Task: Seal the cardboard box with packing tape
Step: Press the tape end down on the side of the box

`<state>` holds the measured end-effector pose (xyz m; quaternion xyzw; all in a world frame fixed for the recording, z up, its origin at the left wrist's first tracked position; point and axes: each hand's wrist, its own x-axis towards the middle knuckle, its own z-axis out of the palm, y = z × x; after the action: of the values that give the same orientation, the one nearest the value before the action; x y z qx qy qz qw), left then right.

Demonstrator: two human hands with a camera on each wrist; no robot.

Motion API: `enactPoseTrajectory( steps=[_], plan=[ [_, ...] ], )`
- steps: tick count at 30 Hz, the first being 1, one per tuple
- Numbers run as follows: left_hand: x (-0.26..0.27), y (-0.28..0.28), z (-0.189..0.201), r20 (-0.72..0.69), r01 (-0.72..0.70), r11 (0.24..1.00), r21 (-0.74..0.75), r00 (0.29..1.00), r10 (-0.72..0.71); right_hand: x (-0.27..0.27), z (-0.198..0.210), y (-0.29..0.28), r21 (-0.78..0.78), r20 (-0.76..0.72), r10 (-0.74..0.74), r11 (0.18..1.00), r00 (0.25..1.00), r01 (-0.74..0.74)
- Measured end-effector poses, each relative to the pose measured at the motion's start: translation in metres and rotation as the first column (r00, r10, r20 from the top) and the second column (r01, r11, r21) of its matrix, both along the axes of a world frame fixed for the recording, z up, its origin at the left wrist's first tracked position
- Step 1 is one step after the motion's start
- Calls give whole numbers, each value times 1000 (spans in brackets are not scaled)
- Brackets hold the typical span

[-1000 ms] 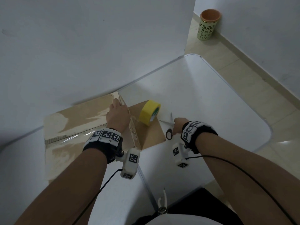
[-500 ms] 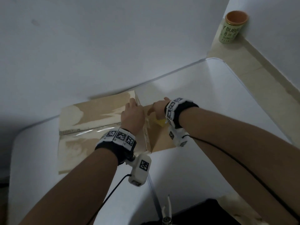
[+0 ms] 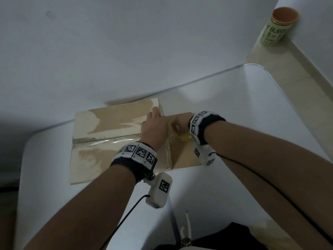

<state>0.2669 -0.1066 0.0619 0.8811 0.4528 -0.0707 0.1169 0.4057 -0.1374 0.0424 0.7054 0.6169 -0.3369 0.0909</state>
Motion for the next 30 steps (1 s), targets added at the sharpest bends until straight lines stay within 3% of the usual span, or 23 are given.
enactPoseTrajectory(
  steps=[6, 10, 15, 24, 30],
  plan=[
    [-1, -3, -2, -16, 44, 998, 48, 999, -43, 45, -9, -32, 80, 171, -138, 989, 976, 125],
    [-1, -2, -1, -32, 45, 998, 40, 998, -44, 94, -3, -70, 179, 300, -330, 941, 895, 287],
    [3, -2, 3, -65, 34, 999, 8, 997, -33, 121, -16, -113, 165, 297, -504, 863, 811, 477],
    [5, -4, 3, -72, -4, 1000, -10, 997, 3, 99, -67, -156, 158, 122, -614, 788, 780, 596],
    [7, -7, 7, -81, -25, 1000, -17, 996, 24, 83, -59, -154, 123, 172, -532, 847, 829, 517]
  ],
)
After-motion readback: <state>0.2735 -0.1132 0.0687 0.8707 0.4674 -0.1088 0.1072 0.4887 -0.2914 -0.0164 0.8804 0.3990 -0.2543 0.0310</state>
